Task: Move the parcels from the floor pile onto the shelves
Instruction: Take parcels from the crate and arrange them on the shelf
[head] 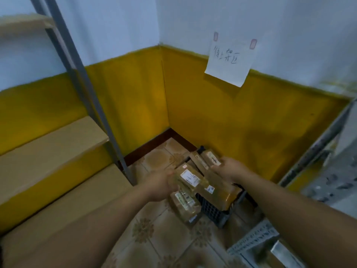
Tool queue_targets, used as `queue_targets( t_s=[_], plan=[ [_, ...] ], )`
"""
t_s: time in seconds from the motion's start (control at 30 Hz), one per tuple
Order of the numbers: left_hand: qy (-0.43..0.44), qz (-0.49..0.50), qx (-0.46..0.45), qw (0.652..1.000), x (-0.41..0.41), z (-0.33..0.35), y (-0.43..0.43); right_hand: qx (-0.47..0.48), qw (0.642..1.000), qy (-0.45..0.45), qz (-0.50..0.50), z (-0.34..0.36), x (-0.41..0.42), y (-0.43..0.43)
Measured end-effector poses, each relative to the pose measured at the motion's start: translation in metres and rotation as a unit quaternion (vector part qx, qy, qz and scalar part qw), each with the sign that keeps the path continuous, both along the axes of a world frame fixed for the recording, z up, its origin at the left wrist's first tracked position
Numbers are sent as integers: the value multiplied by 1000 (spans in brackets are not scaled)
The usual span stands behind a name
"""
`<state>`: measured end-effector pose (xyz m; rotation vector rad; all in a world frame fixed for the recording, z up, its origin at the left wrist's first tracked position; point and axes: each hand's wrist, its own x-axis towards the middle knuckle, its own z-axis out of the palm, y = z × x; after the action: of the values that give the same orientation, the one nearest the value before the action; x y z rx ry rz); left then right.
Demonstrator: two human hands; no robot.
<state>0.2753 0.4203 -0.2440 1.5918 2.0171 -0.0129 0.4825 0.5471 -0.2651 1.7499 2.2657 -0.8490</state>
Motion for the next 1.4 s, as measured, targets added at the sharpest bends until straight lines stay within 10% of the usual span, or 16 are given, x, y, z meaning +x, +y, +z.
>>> queue_targets(
  t_s=[0.8, 1.4],
  plan=[
    [-73, -196, -196, 958, -128, -186, 389, -134, 934, 20, -331, -136, -71, 210],
    [-211, 99, -169, 958, -89, -467, 479, -197, 912, 50, -357, -488, -58, 361]
  ],
)
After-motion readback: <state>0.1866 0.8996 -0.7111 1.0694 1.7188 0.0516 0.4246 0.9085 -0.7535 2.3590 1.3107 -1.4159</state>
